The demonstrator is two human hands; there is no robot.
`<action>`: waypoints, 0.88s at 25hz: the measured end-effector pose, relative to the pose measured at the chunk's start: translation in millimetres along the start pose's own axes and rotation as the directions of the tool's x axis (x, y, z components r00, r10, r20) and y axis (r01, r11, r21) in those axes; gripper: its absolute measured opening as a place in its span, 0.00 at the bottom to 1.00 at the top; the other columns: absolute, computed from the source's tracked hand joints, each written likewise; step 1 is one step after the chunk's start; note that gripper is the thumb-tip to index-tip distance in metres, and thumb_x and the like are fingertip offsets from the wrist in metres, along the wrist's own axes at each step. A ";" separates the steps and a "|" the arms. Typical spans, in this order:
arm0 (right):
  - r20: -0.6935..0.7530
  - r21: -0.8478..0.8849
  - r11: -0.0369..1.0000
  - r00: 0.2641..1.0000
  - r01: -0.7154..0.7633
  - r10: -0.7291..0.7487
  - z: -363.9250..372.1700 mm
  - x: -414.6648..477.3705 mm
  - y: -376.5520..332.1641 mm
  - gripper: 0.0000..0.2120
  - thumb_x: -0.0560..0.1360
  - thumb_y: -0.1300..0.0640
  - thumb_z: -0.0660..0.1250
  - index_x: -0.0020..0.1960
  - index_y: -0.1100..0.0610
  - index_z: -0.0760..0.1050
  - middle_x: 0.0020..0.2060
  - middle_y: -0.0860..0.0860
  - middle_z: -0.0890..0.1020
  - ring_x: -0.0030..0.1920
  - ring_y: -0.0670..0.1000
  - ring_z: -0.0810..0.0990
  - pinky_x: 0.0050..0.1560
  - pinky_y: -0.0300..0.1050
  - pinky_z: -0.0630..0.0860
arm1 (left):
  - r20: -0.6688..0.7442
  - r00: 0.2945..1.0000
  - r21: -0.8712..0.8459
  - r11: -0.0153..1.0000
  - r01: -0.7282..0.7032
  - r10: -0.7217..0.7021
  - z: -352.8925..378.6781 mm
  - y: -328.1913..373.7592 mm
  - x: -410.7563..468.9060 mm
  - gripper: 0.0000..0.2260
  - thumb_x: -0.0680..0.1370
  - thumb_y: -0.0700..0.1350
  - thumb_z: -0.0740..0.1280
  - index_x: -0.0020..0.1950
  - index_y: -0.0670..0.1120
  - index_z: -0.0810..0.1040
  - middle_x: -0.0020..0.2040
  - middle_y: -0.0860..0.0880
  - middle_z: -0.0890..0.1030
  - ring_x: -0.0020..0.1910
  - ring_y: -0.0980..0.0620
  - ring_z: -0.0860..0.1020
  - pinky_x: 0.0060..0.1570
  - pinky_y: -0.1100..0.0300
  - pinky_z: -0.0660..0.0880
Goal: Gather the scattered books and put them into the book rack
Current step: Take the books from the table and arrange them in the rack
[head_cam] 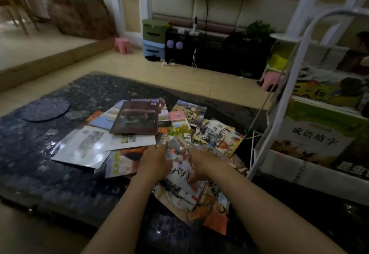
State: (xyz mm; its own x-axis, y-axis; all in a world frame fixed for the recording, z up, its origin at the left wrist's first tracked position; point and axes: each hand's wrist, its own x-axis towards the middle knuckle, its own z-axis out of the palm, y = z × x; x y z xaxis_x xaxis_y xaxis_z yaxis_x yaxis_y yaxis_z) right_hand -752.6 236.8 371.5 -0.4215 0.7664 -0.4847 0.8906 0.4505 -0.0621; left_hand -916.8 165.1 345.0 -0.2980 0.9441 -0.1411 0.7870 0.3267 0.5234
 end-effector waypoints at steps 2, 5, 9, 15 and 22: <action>0.053 -0.029 1.000 0.998 -0.012 0.014 5.0 5.1 -1.5 0.53 0.67 0.41 0.79 0.79 0.52 0.50 0.77 0.58 0.57 0.74 0.65 0.61 0.69 0.64 0.67 | -0.037 0.998 -0.088 0.995 0.055 -0.059 0.6 -4.4 11.0 0.22 0.79 0.51 0.63 0.71 0.45 0.67 0.65 0.41 0.70 0.64 0.38 0.70 0.61 0.46 0.72; 0.090 -0.062 0.998 0.995 -0.030 0.036 3.4 10.3 -5.9 0.51 0.67 0.41 0.79 0.78 0.53 0.53 0.74 0.58 0.60 0.72 0.65 0.64 0.68 0.64 0.69 | -0.033 0.995 -0.134 0.987 0.085 -0.090 -4.7 -3.3 24.8 0.19 0.79 0.51 0.65 0.66 0.42 0.71 0.59 0.42 0.76 0.58 0.41 0.75 0.52 0.53 0.73; 0.109 -0.093 0.994 0.991 -0.061 0.071 2.4 18.0 -10.0 0.53 0.64 0.40 0.80 0.77 0.51 0.53 0.72 0.59 0.62 0.70 0.65 0.65 0.67 0.64 0.70 | 0.018 0.991 -0.147 0.980 0.136 -0.135 -13.6 4.8 32.3 0.06 0.76 0.46 0.68 0.49 0.45 0.75 0.46 0.44 0.74 0.44 0.44 0.75 0.41 0.55 0.70; 0.117 -0.096 0.994 0.991 -0.052 0.063 1.4 19.9 -6.9 0.56 0.64 0.39 0.80 0.78 0.49 0.49 0.74 0.60 0.59 0.72 0.66 0.63 0.68 0.65 0.69 | 0.194 0.980 -0.377 0.920 0.108 -0.036 -21.5 10.0 32.1 0.07 0.77 0.39 0.66 0.54 0.48 0.74 0.47 0.42 0.79 0.46 0.41 0.79 0.46 0.43 0.79; -0.071 -0.085 0.996 0.997 0.018 -0.024 -14.0 10.5 -4.1 0.50 0.66 0.42 0.79 0.77 0.53 0.53 0.71 0.58 0.65 0.68 0.63 0.69 0.65 0.64 0.70 | 0.078 0.997 -0.528 0.849 0.023 0.022 -35.0 11.9 24.4 0.16 0.77 0.31 0.64 0.57 0.50 0.77 0.46 0.49 0.81 0.44 0.51 0.80 0.40 0.61 0.80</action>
State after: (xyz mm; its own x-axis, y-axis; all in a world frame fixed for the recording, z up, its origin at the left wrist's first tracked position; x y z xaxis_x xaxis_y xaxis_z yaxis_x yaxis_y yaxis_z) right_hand -763.1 249.4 378.9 -0.4536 0.7858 -0.4204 0.8652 0.5014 0.0037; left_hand -933.7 190.4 377.2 -0.2376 0.9516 -0.1947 0.3758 0.2749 0.8850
